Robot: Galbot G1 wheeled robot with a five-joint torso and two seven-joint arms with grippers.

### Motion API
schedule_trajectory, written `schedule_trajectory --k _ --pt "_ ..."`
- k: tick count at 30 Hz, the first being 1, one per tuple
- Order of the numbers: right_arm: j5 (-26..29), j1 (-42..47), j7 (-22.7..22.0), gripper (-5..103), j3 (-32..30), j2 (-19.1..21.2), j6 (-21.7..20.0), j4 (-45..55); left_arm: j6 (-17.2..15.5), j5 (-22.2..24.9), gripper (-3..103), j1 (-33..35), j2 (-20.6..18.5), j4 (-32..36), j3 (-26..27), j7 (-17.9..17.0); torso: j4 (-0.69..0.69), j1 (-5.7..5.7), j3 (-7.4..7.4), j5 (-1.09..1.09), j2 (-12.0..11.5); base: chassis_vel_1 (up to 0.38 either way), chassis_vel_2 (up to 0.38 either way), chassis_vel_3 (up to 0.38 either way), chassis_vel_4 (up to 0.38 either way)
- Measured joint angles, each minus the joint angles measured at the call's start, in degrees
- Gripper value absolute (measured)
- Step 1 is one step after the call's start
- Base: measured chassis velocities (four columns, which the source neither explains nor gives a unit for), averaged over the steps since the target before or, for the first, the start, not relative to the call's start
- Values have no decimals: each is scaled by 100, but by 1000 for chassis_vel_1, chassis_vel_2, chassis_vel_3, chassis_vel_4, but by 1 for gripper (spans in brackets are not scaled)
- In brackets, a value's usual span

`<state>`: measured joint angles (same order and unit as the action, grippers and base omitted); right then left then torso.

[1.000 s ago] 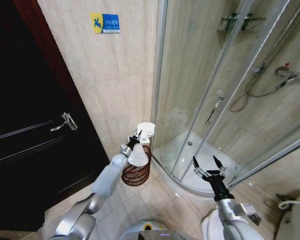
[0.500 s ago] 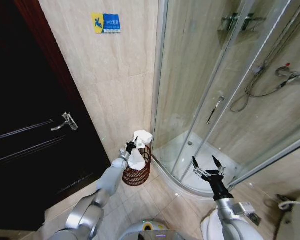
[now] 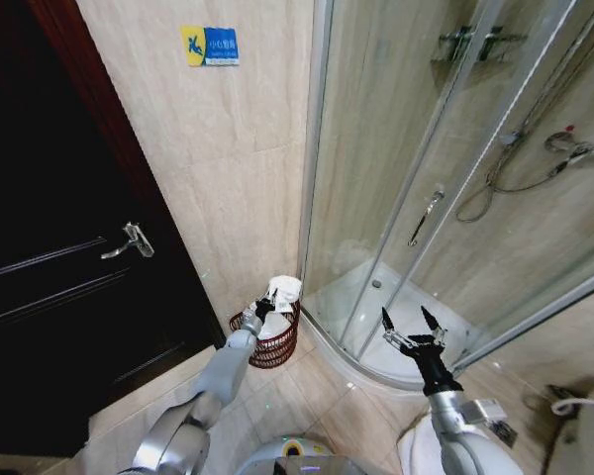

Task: Discard the used towel into the hamper.

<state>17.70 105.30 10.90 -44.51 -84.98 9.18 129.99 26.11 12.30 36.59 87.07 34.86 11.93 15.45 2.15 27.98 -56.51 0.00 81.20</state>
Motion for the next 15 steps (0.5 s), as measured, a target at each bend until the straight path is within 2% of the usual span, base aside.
schedule_trajectory --k 1,3,4,5,8,12,14,15 --pt "0 0 0 100 0 0 0 0 0 0 22 0 0 0 0 0 0 0 0 0 0 0 0 0 0" --pt "0 -15 0 100 23 1 0 -6 40 -112 33 53 9 85 3 12 0 0 0 0 0 0 0 0 0" --pt "0 -15 0 100 23 1 0 -6 40 -112 33 53 9 85 3 12 0 0 0 0 0 0 0 0 0" --pt "0 -28 0 100 42 -8 -4 -6 55 -147 44 73 8 101 -7 18 0 0 0 0 0 0 0 0 0" --pt "-2 -45 2 100 55 -21 -8 -11 63 -199 49 83 8 97 -11 62 0 0 0 0 0 0 0 0 0" --pt "1 -52 4 100 47 5 -7 -77 68 -255 71 113 8 80 3 91 0 0 0 0 0 0 0 0 0" --pt "2 -52 4 100 43 17 -7 -96 78 -261 71 123 7 101 20 91 0 0 0 0 0 0 0 0 0" --pt "8 -55 4 100 41 29 -6 -105 85 -261 76 157 -6 187 44 89 0 0 0 0 0 0 0 0 0"
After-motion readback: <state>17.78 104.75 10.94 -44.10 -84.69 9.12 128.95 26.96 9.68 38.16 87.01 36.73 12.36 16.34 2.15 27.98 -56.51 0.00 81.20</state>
